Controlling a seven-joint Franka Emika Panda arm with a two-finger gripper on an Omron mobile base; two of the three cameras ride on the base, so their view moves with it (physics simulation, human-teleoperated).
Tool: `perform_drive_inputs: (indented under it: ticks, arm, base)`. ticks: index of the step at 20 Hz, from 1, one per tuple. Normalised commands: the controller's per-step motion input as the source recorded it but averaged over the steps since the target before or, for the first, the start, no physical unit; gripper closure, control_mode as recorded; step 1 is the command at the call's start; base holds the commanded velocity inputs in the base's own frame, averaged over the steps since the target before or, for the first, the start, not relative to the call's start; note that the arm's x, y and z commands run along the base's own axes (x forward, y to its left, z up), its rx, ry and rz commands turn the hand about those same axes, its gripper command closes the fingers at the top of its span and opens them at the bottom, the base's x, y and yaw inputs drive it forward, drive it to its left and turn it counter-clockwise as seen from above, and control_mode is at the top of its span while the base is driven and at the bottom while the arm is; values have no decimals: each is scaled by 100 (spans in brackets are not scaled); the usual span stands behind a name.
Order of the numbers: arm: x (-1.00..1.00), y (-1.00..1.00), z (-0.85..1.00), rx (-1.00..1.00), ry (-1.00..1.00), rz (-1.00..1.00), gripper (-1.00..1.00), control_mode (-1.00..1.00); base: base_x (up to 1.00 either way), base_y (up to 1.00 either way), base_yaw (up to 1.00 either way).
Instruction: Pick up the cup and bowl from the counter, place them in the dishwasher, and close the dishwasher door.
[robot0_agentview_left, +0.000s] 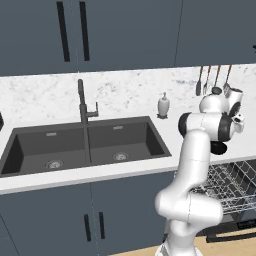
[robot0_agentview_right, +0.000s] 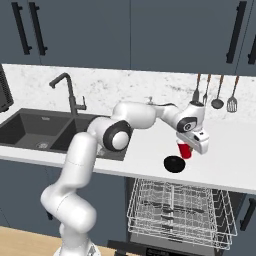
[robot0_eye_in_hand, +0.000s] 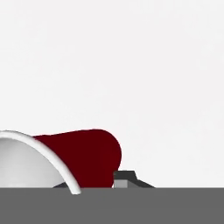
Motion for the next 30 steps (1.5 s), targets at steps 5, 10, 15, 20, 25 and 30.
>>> perform_drive_inputs:
  ticks: [5,10,15,20,25,30]
  arm:
    - [-17,-9,76,0,-43,0,100,-100]
    - [-75,-36,77,0,-40,0,100,-100]
    - [-100,-6,5,-1,-28,0,100,-100]
    - [-100,0,21,0,-29,0,100,-100]
    - [-100,3,22,0,-6,0,100,-100]
    - [-100,47,0,-1,28,-1,100,-100]
  base:
    - [0,0,0]
    - [0,0,0]
    - [0,0,0]
    - [0,0,0]
    - [0,0,0]
    - [0,0,0]
